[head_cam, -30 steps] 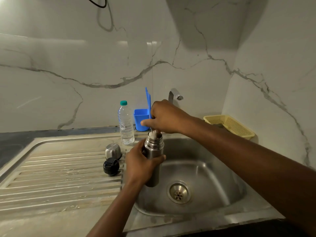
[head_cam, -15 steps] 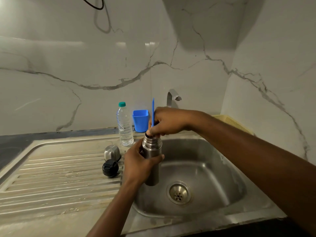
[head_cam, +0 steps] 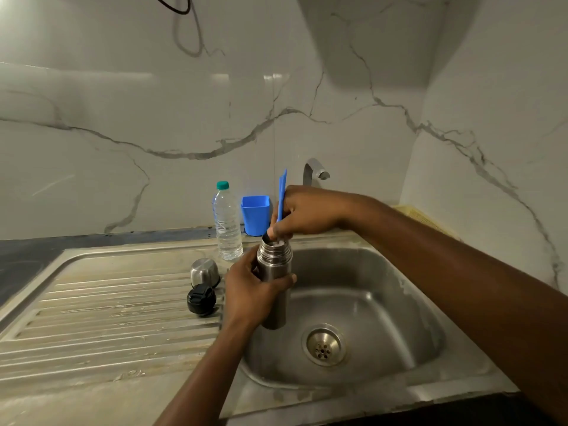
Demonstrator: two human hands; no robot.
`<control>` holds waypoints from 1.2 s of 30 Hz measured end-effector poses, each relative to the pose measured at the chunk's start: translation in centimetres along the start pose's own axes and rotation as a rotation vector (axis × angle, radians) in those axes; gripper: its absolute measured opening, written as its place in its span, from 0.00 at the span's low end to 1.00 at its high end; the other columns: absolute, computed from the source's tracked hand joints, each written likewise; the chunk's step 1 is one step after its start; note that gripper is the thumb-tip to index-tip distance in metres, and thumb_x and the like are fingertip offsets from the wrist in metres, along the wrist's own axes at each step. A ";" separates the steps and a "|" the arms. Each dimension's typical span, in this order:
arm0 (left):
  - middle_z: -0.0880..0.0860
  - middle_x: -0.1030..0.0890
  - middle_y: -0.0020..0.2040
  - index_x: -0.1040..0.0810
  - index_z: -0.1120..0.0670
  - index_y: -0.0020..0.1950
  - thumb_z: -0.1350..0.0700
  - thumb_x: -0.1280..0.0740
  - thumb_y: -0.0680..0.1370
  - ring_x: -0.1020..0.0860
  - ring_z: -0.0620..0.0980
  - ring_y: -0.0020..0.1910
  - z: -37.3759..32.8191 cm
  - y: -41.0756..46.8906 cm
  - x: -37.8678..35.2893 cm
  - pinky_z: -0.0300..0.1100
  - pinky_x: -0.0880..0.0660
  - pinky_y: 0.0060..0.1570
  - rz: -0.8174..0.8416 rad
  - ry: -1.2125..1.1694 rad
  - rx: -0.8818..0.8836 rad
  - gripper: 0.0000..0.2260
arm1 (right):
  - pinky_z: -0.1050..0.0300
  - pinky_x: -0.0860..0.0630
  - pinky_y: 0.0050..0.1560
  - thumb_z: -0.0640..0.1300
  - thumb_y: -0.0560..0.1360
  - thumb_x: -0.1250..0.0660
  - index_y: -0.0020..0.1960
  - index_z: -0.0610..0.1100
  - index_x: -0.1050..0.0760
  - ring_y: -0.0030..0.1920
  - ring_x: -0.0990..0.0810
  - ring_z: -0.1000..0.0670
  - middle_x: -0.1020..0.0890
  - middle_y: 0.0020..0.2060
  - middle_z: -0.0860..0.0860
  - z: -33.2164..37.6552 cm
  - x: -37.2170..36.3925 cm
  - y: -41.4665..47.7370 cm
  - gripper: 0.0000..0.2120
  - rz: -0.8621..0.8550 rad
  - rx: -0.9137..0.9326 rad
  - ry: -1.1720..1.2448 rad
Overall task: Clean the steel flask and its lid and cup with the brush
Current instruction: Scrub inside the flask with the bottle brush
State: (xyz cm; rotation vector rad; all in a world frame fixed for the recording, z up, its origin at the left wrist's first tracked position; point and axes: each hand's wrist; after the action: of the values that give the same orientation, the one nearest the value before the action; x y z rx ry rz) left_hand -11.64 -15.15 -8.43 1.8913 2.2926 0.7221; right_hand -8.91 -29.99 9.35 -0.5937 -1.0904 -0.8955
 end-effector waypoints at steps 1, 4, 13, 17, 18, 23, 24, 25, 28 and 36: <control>0.41 0.14 0.51 0.19 0.42 0.59 0.56 0.14 0.65 0.16 0.36 0.50 0.0 0.1 0.1 0.31 0.23 0.49 -0.010 -0.006 0.006 0.27 | 0.56 0.26 0.41 0.48 0.77 0.27 0.41 0.43 0.15 0.37 0.21 0.53 0.16 0.38 0.49 0.2 0.5 -0.1 0.10 -0.025 0.006 -0.007; 0.39 0.15 0.51 0.20 0.40 0.60 0.56 0.14 0.65 0.18 0.32 0.50 0.0 0.0 0.1 0.25 0.25 0.45 -0.001 0.002 0.022 0.28 | 0.57 0.26 0.39 0.51 0.78 0.29 0.44 0.40 0.15 0.37 0.18 0.49 0.14 0.39 0.46 1.1 1.6 0.0 0.14 -0.134 0.018 -0.028; 0.42 0.14 0.50 0.19 0.43 0.59 0.54 0.14 0.65 0.17 0.37 0.49 0.2 -0.2 -0.2 0.34 0.23 0.48 0.003 0.006 0.028 0.26 | 0.57 0.28 0.38 0.53 0.81 0.32 0.43 0.39 0.18 0.33 0.23 0.52 0.19 0.33 0.51 -0.2 -2.1 0.2 0.18 -0.122 -0.020 -0.032; 0.42 0.13 0.50 0.18 0.46 0.59 0.57 0.14 0.65 0.17 0.35 0.48 0.5 0.0 -0.2 0.33 0.24 0.47 0.010 0.007 0.048 0.26 | 0.60 0.24 0.40 0.53 0.84 0.35 0.47 0.39 0.17 0.28 0.21 0.61 0.16 0.31 0.54 0.6 0.4 -0.5 0.19 -0.279 -0.017 0.063; 0.42 0.13 0.50 0.18 0.46 0.59 0.57 0.14 0.65 0.17 0.35 0.48 0.6 0.1 -0.1 0.34 0.24 0.47 0.005 0.007 0.053 0.26 | 0.60 0.24 0.40 0.53 0.84 0.36 0.47 0.38 0.18 0.26 0.21 0.62 0.16 0.31 0.54 0.8 0.8 -0.7 0.19 -0.295 -0.015 0.071; 0.41 0.14 0.50 0.19 0.44 0.59 0.55 0.14 0.65 0.17 0.34 0.49 0.8 0.1 -0.3 0.36 0.23 0.48 0.045 0.034 0.067 0.26 | 0.55 0.22 0.48 0.53 0.85 0.37 0.47 0.40 0.18 0.26 0.22 0.65 0.17 0.31 0.55 0.7 0.7 -1.2 0.18 -0.343 -0.033 0.097; 0.41 0.14 0.50 0.19 0.44 0.60 0.55 0.14 0.64 0.17 0.33 0.48 0.8 0.1 -0.3 0.35 0.23 0.48 0.052 0.035 0.071 0.27 | 0.55 0.23 0.50 0.53 0.85 0.37 0.47 0.41 0.19 0.27 0.22 0.65 0.17 0.31 0.56 0.6 0.7 -1.3 0.18 -0.350 -0.041 0.096; 0.41 0.14 0.50 0.19 0.44 0.61 0.56 0.14 0.65 0.17 0.33 0.49 0.8 0.1 -0.3 0.34 0.23 0.48 0.062 0.037 0.072 0.28 | 0.57 0.24 0.49 0.52 0.85 0.37 0.46 0.42 0.19 0.28 0.22 0.66 0.18 0.31 0.57 0.6 0.8 -1.4 0.17 -0.355 -0.045 0.097; 0.42 0.14 0.52 0.20 0.45 0.63 0.56 0.14 0.64 0.17 0.36 0.50 1.2 -0.1 -0.4 0.36 0.22 0.51 0.097 0.054 0.088 0.30 | 0.67 0.29 0.39 0.51 0.85 0.37 0.47 0.43 0.19 0.30 0.21 0.66 0.19 0.32 0.58 1.0 2.2 -1.8 0.15 -0.396 -0.039 0.115; 0.43 0.14 0.53 0.20 0.45 0.61 0.56 0.14 0.64 0.16 0.40 0.51 1.7 0.1 -0.7 0.40 0.21 0.52 0.092 0.055 0.117 0.29 | 0.71 0.26 0.34 0.50 0.85 0.36 0.48 0.43 0.19 0.30 0.19 0.62 0.18 0.32 0.57 1.2 5.2 -2.5 0.13 -0.393 -0.034 0.171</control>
State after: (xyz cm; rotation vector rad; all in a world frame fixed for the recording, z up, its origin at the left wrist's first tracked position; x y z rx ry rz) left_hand -10.73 -15.31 -10.10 2.0647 2.3421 0.6727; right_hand -10.65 -32.07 14.60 -0.3256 -1.0548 -1.2828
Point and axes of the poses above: each hand's wrist, its own y-axis towards the middle knuckle, its own x-axis out of the back of the hand, z = x × y
